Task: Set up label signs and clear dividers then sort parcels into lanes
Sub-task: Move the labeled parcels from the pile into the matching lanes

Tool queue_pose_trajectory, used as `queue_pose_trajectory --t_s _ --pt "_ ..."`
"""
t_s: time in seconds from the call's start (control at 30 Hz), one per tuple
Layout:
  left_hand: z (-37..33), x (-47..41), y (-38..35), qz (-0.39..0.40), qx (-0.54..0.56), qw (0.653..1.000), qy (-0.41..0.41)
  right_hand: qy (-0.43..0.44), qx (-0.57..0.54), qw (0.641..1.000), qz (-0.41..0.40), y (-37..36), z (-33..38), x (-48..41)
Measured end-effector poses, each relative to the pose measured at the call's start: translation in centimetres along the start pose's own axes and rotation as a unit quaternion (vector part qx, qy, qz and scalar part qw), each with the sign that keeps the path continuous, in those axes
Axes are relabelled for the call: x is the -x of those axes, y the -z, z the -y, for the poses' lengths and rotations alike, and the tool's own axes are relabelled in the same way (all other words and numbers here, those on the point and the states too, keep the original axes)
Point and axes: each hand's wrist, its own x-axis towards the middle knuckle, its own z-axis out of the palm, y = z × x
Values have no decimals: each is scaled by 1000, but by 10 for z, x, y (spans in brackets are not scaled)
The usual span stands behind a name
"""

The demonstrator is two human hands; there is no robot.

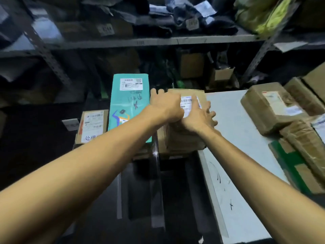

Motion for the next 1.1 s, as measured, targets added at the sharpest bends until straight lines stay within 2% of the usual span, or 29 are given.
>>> queue_pose_trajectory --t_s 0.07,0.2,0.3,0.53,0.6,0.73,0.87,1.03,1.1 --pt "2 -6 -3 30 -13 999 5 21 -1 1000 18 -10 5 -9" --pt "-3 -12 -16 38 -19 999 9 8 -28 999 46 -24 6 -21" --pt "-7 -18 -27 57 -8 998 5 61 1 996 65 -30 6 -23" --pt "-7 -23 -40 8 27 999 26 104 -8 989 100 -23 -5 -30" --pt "-4 -21 -37 18 81 996 38 110 -33 987 110 -18 -6 -30" --pt "11 -19 -16 19 268 962 45 130 -49 987 80 9 6 -34" --pt "21 -11 20 -72 403 912 32 180 -76 979 62 53 35 -23" --pt "46 22 56 -160 490 855 52 280 -129 950 53 78 88 12" --pt "73 49 61 -188 499 844 57 315 -129 938 60 75 115 30"
